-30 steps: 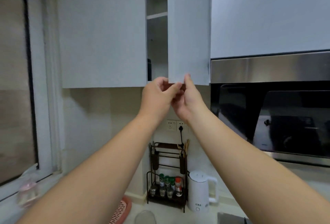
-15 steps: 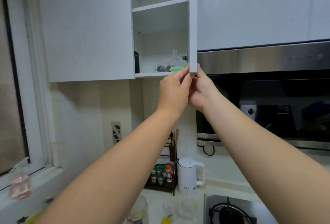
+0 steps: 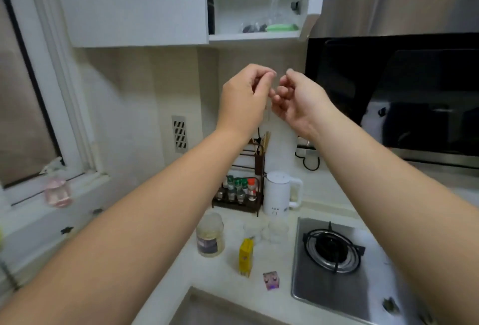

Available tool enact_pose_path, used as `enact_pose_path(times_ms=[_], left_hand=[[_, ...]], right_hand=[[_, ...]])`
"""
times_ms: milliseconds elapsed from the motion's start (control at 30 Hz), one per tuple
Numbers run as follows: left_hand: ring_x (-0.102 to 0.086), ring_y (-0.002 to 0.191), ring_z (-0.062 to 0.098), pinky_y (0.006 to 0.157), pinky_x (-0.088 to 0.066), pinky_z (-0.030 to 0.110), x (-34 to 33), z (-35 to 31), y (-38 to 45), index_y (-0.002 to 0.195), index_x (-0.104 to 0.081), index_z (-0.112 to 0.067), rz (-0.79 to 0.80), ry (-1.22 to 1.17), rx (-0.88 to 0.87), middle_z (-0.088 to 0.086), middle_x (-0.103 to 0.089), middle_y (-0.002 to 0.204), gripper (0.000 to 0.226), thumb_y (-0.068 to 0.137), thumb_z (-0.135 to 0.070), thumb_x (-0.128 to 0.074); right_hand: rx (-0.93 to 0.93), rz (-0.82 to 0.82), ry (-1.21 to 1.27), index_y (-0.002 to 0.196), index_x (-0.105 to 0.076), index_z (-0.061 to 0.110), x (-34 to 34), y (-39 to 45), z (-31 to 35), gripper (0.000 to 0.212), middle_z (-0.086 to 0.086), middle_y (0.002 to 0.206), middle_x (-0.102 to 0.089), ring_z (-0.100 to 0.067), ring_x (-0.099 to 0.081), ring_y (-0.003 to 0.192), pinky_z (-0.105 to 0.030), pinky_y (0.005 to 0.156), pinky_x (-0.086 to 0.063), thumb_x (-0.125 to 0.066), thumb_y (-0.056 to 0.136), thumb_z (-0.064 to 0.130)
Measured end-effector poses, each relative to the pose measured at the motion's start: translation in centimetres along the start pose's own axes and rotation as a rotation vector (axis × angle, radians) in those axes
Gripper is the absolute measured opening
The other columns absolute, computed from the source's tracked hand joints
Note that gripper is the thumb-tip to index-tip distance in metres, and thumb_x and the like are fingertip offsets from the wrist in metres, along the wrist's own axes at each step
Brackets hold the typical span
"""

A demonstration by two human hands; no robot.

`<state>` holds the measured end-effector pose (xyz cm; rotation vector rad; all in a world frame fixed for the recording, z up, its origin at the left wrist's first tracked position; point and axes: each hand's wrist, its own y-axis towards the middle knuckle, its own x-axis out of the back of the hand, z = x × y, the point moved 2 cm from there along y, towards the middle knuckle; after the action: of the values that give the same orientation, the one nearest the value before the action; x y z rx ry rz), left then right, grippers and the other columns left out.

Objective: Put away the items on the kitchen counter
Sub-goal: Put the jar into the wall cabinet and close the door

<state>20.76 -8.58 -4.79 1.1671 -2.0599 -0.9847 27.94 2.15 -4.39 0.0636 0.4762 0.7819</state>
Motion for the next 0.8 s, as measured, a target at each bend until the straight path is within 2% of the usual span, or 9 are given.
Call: enact_pose_path(times_ms=[100, 200, 300, 400, 467, 533, 633, 733, 800], left_hand=[[-0.062, 0.059, 0.006, 0.064, -0.052, 0.029, 1.3, 5.3, -4.3, 0.093, -0.070, -0.021, 0.033, 0.092, 0.144, -0.003, -0.068, 0.065, 0.014, 0.097, -0.027, -0.059], [-0.065, 0.062, 0.012, 0.066, -0.054, 0.034, 2.1, 10.9, -8.9, 0.090, -0.067, -0.022, 0.084, 0.205, 0.299, -0.001, -0.067, 0.061, 0.018, 0.098, -0.034, -0.057], [-0.065, 0.063, 0.015, 0.069, -0.055, 0.041, 2.7, 17.1, -13.3, 0.087, -0.065, -0.024, 0.148, 0.277, 0.435, -0.002, -0.067, 0.061, 0.018, 0.097, -0.035, -0.056], [-0.064, 0.064, 0.015, 0.067, -0.053, 0.036, 3.6, 22.8, -16.7, 0.088, -0.064, -0.027, 0.174, 0.298, 0.540, -0.004, -0.067, 0.065, 0.013, 0.097, -0.031, -0.055], [-0.063, 0.069, 0.016, 0.066, -0.048, 0.033, 4.5, 27.2, -18.8, 0.092, -0.064, -0.027, 0.214, 0.379, 0.583, -0.005, -0.067, 0.071, 0.010, 0.097, -0.028, -0.055], [-0.064, 0.081, 0.018, 0.072, -0.048, 0.032, 5.5, 31.9, -20.4, 0.101, -0.065, -0.025, 0.285, 0.452, 0.625, -0.005, -0.066, 0.085, 0.010, 0.096, -0.027, -0.056], [-0.060, 0.110, 0.018, 0.098, -0.047, 0.030, 6.5, 38.0, -22.2, 0.131, -0.060, -0.024, 0.472, 0.499, 0.709, 0.003, -0.062, 0.124, 0.037, 0.094, -0.023, -0.060], [-0.036, 0.143, 0.026, 0.117, -0.031, 0.034, 6.9, 43.1, -23.2, 0.151, -0.042, -0.031, 0.612, 0.537, 0.779, 0.010, -0.038, 0.153, 0.069, 0.087, -0.028, -0.068], [-0.018, 0.152, 0.029, 0.122, -0.023, 0.040, 6.8, 45.6, -23.3, 0.155, -0.030, -0.038, 0.665, 0.583, 0.818, 0.011, -0.018, 0.165, 0.082, 0.083, -0.037, -0.070]], right_hand=[[-0.064, 0.029, -0.111, 0.075, -0.046, 0.021, 1.5, -1.2, -6.0, 0.031, 0.006, 0.055, -0.037, -0.012, -0.039, 0.049, -0.027, 0.056, -0.037, -0.040, 0.105, 0.029], [-0.173, 0.028, -0.197, 0.076, -0.045, 0.021, 2.5, -1.7, -12.9, 0.028, 0.006, 0.054, -0.038, -0.012, -0.036, 0.049, -0.027, 0.055, -0.031, -0.040, 0.103, 0.026], [-0.297, 0.020, -0.302, 0.076, -0.048, 0.019, 2.4, -1.6, -20.0, 0.027, 0.004, 0.054, -0.040, -0.014, -0.038, 0.051, -0.027, 0.055, -0.032, -0.042, 0.102, 0.024], [-0.330, 0.060, -0.484, 0.079, -0.052, 0.017, 2.0, -0.8, -26.3, 0.026, 0.001, 0.058, -0.047, -0.017, -0.045, 0.054, -0.028, 0.055, -0.038, -0.043, 0.102, 0.024], [-0.310, 0.062, -0.667, 0.083, -0.056, 0.017, 2.2, 0.3, -30.8, 0.017, 0.000, 0.065, -0.055, -0.019, -0.053, 0.062, -0.032, 0.063, -0.045, -0.051, 0.098, 0.024], [-0.297, 0.079, -0.860, 0.093, -0.059, 0.020, 2.9, 2.0, -35.1, 0.004, 0.003, 0.074, -0.059, -0.018, -0.058, 0.070, -0.032, 0.070, -0.046, -0.060, 0.092, 0.024], [-0.327, 0.164, -1.079, 0.124, -0.057, 0.023, 4.3, 4.3, -40.6, 0.036, 0.002, 0.085, -0.057, -0.014, -0.056, 0.074, -0.029, 0.071, -0.041, -0.064, 0.089, 0.024], [-0.353, 0.243, -1.250, 0.145, -0.042, 0.032, 5.5, 6.8, -45.1, 0.063, -0.006, 0.122, -0.052, -0.023, -0.057, 0.110, -0.031, 0.091, -0.044, -0.065, 0.087, 0.029], [-0.386, 0.289, -1.308, 0.149, -0.032, 0.038, 5.9, 8.0, -47.0, 0.075, -0.007, 0.136, -0.045, -0.028, -0.048, 0.127, -0.037, 0.100, -0.043, -0.064, 0.082, 0.033]])
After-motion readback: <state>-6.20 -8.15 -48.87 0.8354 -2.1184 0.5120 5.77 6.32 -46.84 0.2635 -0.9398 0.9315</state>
